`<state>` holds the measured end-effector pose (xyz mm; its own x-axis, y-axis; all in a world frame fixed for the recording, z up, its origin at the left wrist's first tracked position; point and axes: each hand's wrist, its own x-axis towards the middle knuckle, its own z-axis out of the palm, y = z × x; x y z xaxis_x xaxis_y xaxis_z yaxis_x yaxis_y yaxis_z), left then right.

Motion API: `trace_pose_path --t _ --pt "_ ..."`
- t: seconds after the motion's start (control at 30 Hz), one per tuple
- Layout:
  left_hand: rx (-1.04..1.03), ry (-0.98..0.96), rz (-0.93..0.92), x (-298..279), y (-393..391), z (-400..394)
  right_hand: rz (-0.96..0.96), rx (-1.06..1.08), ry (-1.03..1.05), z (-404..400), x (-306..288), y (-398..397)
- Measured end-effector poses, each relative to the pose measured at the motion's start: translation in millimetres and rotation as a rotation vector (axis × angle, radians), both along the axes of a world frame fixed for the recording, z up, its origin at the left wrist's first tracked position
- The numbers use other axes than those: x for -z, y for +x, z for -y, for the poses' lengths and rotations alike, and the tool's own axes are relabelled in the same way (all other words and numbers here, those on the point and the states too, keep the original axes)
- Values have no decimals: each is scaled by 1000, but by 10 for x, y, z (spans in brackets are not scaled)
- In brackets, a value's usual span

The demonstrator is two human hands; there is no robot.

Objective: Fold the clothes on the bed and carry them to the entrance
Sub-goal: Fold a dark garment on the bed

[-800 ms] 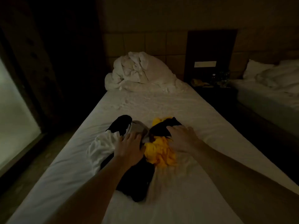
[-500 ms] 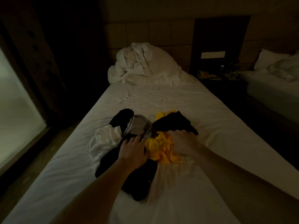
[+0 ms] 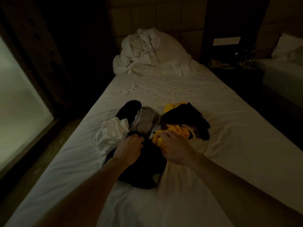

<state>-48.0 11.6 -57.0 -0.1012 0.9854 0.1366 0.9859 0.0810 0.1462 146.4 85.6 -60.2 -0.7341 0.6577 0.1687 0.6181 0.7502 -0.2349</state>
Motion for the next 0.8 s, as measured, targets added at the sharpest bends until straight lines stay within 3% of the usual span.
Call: trace_pose_path --t 0.1,0.23,0.3,0.4,0.47,0.6,0.7,0.8 --pt "34 249 197 -365 78 16 -136 -110 -243 116 -138 -91" --pt "148 378 348 -868 335 168 -570 -4 -772 313 -576 -162" --pt "117 419 511 -1046 397 241 -623 -29 -918 436 -866 -96" --pt "30 421 683 -1302 438 358 -691 -57 -880 551 -1261 23" --pt "16 362 732 -1488 434 480 -758 0 -737 577 -1471 75" --pt "192 198 472 -1783 469 768 -906 97 -484 667 -1953 217" --pt "213 241 421 -1931 499 841 -829 79 -380 739 -2234 443" --pt "166 326 559 -2137 551 884 -682 116 -301 713 -2318 701"
